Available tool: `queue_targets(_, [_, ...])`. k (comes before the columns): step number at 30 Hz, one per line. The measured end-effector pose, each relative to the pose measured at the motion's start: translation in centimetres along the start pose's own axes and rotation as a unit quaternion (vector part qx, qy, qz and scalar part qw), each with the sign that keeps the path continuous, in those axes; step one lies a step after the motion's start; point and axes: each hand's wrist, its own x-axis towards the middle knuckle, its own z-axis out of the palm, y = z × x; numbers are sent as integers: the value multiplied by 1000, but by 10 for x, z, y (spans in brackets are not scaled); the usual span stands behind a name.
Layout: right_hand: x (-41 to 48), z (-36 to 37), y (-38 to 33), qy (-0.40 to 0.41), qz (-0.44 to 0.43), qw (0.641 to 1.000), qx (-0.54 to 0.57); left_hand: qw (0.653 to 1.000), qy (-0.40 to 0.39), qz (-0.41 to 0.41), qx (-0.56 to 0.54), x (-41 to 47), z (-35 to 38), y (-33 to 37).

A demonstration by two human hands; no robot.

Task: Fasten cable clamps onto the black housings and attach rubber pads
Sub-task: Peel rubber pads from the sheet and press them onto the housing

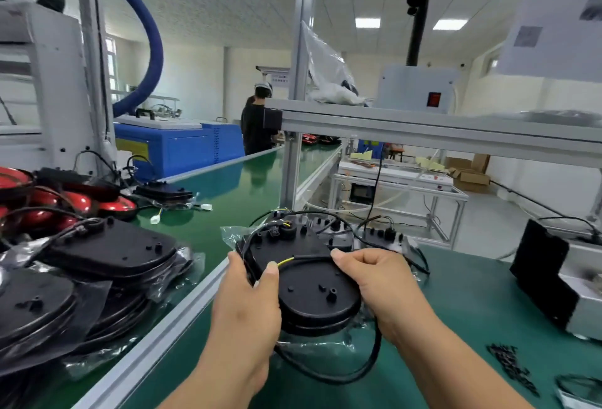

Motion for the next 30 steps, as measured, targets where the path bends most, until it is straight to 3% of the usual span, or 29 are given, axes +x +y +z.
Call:
queue_targets(13, [71,184,-27,-232,-42,968,79,961,245,111,61,45,-125,61])
queue_targets(19, [93,247,-42,-311,-45,946,80,912,384,114,91,67,-152,74])
queue_targets(24, [104,280,-38,-350,-25,935,54,884,437,103,130,76,-158,73])
queue_targets(30, [115,297,-36,-373,-29,927,13,874,452,100,150,79,-157,64])
